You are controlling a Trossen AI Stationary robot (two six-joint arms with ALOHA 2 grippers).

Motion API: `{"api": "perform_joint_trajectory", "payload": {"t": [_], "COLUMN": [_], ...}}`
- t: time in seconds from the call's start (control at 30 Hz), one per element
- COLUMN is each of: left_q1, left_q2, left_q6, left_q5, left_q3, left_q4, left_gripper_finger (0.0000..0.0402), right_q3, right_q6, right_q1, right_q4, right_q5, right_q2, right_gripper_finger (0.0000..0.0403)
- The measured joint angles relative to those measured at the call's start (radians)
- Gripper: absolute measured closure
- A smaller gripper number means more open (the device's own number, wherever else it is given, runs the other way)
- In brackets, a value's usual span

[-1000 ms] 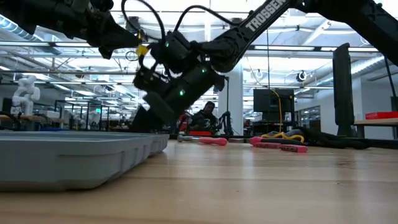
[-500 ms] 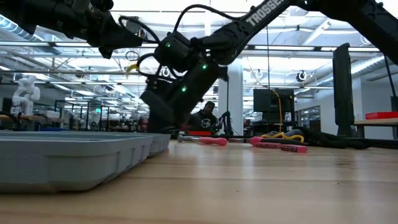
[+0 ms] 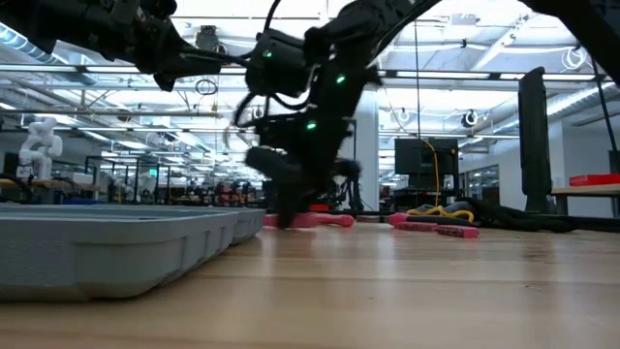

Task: Prefit tool cases
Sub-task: Remove the pink screwdriver from the gray prefit tool case

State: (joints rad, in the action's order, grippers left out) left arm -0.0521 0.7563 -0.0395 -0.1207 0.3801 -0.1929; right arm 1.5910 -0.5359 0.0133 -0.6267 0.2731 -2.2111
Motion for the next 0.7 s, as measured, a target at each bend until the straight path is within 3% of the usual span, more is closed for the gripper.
{"api": "perform_joint_trajectory", "payload": {"t": [0.1, 0.23, 0.4, 0.53, 0.7], "left_q1": [0.0, 0.0, 0.0, 0.0, 0.0], "left_q2": [0.0, 0.0, 0.0, 0.0, 0.0], "left_q6": [0.0, 0.001, 0.002, 0.001, -0.004], "left_q5": [0.0, 0.0, 0.0, 0.0, 0.0], "left_q3": [0.0, 0.0, 0.0, 0.0, 0.0], "left_q4": [-0.014, -0.026, -0.027, -0.03, -0.035], "left_gripper_finger": [0.0402, 0.0401, 0.0401, 0.0401, 0.0401], "right_q3": [-0.034, -0.165, -0.404, -0.566, -0.633], "right_q6": [-0.054, -0.136, -0.25, -0.315, -0.334], "right_q1": [0.015, 0.032, 0.041, 0.041, 0.046], "right_q4": [-0.119, -0.123, 0.078, 0.256, 0.345], "right_q5": [0.009, 0.01, 0.009, 0.017, 0.007], "right_q2": [0.065, 0.186, 0.322, 0.359, 0.365], "right_gripper_finger": [0.0331, 0.0331, 0.0331, 0.0331, 0.0328]}}
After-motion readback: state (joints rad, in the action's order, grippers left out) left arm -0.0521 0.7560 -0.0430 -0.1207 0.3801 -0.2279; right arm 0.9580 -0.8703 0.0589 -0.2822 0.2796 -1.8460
